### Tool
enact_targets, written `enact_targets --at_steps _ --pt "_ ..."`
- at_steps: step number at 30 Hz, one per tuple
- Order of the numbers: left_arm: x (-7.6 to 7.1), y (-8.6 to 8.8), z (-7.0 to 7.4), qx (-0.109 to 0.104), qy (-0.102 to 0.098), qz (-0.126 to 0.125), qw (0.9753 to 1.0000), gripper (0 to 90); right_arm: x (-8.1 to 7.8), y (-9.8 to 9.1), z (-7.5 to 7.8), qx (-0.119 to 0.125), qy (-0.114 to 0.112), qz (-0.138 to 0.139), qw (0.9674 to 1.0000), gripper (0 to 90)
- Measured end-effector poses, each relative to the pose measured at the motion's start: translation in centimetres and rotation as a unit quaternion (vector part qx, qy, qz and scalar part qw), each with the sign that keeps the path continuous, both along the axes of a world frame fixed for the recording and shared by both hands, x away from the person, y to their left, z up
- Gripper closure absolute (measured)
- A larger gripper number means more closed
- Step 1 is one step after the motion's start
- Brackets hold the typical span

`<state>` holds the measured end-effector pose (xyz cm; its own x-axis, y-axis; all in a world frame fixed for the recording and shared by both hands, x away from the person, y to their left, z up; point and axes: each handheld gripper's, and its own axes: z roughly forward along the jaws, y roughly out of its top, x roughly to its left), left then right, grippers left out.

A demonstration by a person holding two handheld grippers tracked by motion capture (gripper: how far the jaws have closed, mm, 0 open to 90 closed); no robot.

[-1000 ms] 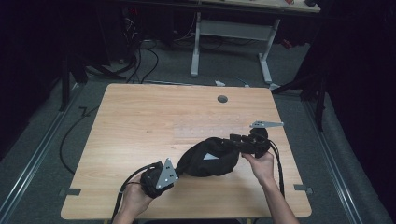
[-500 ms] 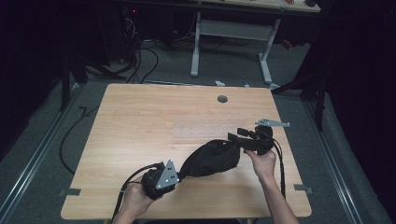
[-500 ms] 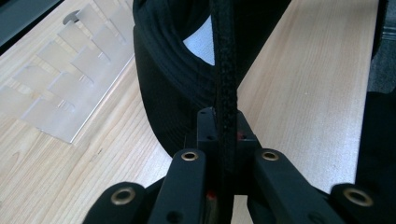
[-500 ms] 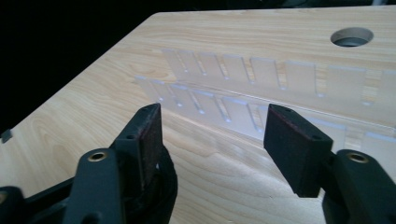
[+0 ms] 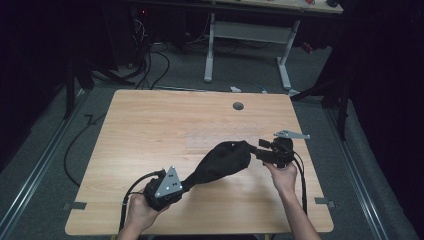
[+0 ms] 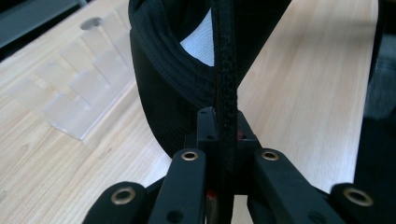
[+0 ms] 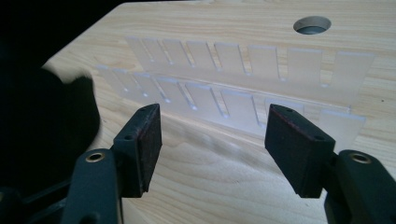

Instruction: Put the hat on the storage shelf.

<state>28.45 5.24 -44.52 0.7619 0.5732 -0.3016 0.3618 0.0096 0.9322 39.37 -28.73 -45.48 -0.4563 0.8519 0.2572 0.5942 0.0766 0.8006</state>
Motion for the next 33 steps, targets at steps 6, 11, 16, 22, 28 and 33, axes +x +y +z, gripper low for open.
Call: enact_targets --at_steps 6,11,16,22,28,33 --pt "1.3 0.9 0.5 -0.037 0.016 0.032 0.9986 86.6 -1.3 0.0 -2.4 -0.058 0.009 0.008 0.9982 37.9" --pt "2.6 1.5 0.9 -0.068 0.029 0.061 0.9954 86.5 -2.2 -0.2 -4.4 -0.093 0.017 0.008 0.9955 36.4" --pt "3.6 1.8 1.4 -0.092 0.036 0.084 0.9915 86.5 -2.9 -0.5 -5.7 -0.120 0.016 0.004 0.9927 36.1" --pt "5.1 2.1 2.1 -0.123 0.040 0.108 0.9857 86.5 -3.4 -0.9 -6.6 -0.127 0.014 -0.003 0.9918 37.3" --pt "6.5 1.9 2.7 -0.141 0.044 0.120 0.9818 86.5 -3.5 -1.1 -7.4 -0.145 0.022 -0.004 0.9892 37.5" --pt "7.7 1.7 3.4 -0.153 0.041 0.126 0.9793 86.6 -3.7 -0.8 -7.6 -0.161 0.009 -0.006 0.9869 37.3"
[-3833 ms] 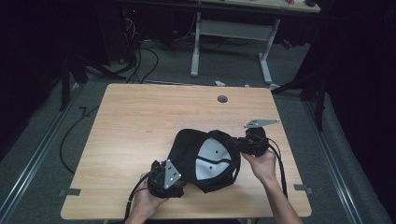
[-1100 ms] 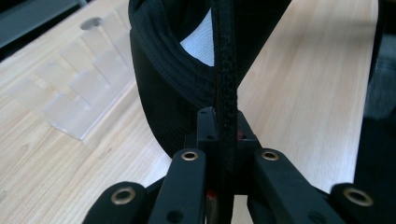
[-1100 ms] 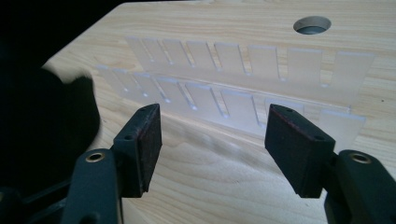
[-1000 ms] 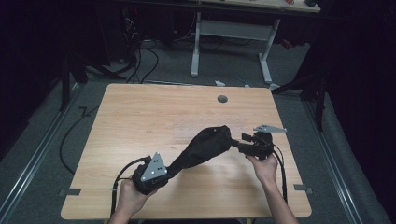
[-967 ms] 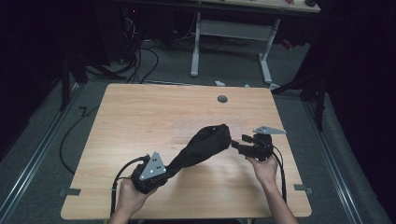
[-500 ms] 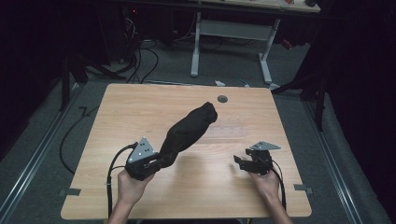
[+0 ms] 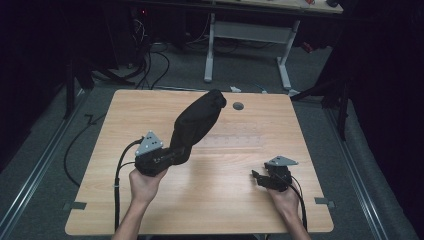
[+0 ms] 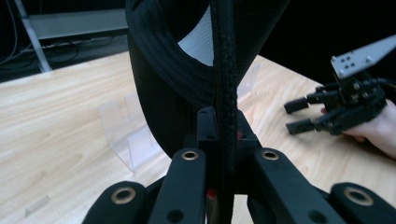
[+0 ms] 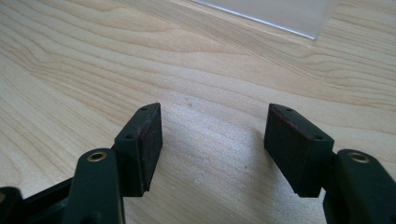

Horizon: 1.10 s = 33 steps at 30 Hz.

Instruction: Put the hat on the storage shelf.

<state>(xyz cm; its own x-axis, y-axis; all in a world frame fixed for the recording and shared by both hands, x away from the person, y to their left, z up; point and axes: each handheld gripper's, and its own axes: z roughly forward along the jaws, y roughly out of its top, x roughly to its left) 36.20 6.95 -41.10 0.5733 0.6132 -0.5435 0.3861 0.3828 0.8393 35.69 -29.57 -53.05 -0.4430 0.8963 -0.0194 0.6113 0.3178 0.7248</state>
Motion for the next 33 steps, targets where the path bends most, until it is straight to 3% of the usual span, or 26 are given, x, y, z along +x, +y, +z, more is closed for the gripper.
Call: enact_targets --at_steps 10,21,33 --pt "2.5 -0.7 0.7 -0.008 -0.018 0.018 0.9996 86.6 0.0 0.1 0.0 0.000 0.000 -0.001 1.0000 36.5" --pt "5.0 -1.0 0.1 -0.031 -0.033 0.025 0.9986 86.6 -0.1 0.1 0.0 0.000 0.001 -0.001 1.0000 36.0" --pt "6.7 -2.1 -0.8 -0.027 -0.040 0.022 0.9986 86.6 -0.1 0.1 0.0 0.001 0.001 -0.001 1.0000 35.8"
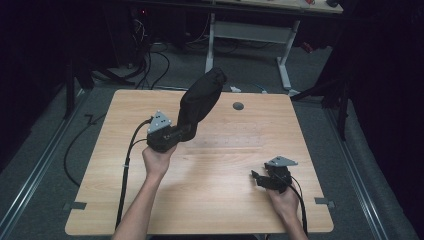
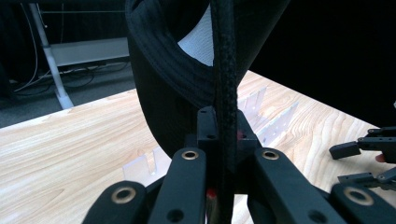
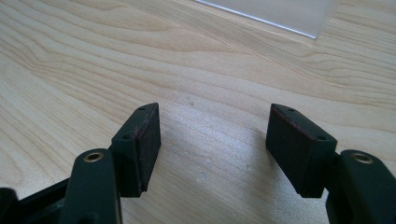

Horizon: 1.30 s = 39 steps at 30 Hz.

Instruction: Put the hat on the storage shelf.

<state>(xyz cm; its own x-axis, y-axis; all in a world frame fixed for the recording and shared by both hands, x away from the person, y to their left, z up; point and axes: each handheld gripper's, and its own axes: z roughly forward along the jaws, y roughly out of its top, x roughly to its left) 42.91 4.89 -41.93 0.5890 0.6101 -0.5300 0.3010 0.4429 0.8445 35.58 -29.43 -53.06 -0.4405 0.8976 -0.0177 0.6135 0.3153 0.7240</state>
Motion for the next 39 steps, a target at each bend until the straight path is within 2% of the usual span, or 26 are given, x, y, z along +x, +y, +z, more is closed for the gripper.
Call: enact_targets --at_steps 4,9,16,25,31,35,39 --pt "0.4 -0.3 -0.4 0.002 0.000 0.005 1.0000 86.6 0.0 0.0 0.0 0.000 0.000 0.000 1.0000 35.8" --pt "0.8 -0.5 -1.0 0.016 0.001 0.008 0.9998 86.5 0.0 0.0 0.0 0.000 0.000 0.000 1.0000 35.8" --pt "1.1 -0.7 -1.6 0.020 0.001 0.014 0.9997 86.5 0.0 0.0 0.0 -0.001 -0.001 0.001 1.0000 35.8" --pt "1.3 -0.7 -2.3 0.015 0.004 0.024 0.9996 86.5 0.0 0.0 0.0 -0.001 0.000 0.000 1.0000 35.7" --pt "1.2 -1.1 -2.6 0.022 0.001 0.026 0.9994 86.4 0.0 0.0 0.0 -0.001 0.000 0.000 1.0000 35.7" --pt "1.2 -1.0 -2.9 0.012 0.004 0.029 0.9995 86.4 0.0 0.0 0.0 -0.001 0.000 0.000 1.0000 35.7" --pt "1.1 -1.1 -3.3 0.015 0.009 0.031 0.9993 86.4 0.0 0.0 0.0 -0.001 0.000 0.000 1.0000 35.7"
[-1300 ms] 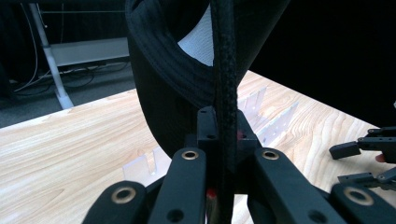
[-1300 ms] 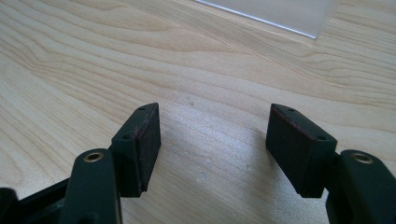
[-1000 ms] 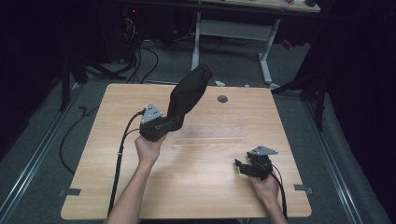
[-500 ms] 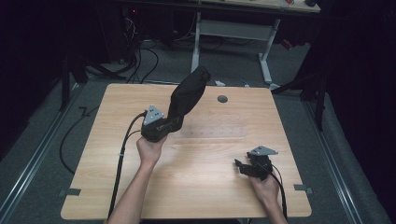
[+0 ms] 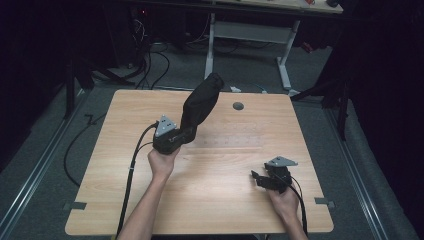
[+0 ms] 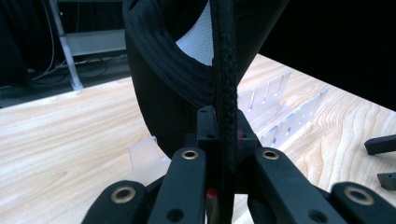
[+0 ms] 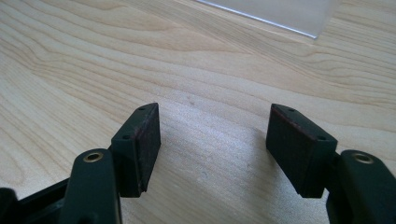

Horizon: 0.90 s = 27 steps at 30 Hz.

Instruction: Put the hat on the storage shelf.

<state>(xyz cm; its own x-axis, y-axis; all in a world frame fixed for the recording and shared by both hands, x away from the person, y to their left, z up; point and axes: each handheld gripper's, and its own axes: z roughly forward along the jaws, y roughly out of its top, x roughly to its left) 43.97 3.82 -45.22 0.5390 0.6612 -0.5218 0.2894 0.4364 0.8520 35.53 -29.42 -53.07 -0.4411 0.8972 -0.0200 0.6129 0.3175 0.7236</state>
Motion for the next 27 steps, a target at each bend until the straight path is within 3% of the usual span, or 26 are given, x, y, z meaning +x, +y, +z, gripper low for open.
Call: enact_targets --at_steps 16,27 --pt "-0.4 0.2 -0.9 0.001 0.018 0.001 0.9998 86.2 0.0 0.0 0.0 0.000 0.000 -0.001 1.0000 35.7" --pt "-1.0 0.0 -1.8 0.034 0.031 0.003 0.9989 86.0 0.0 0.0 0.0 0.000 0.000 -0.001 1.0000 35.7"
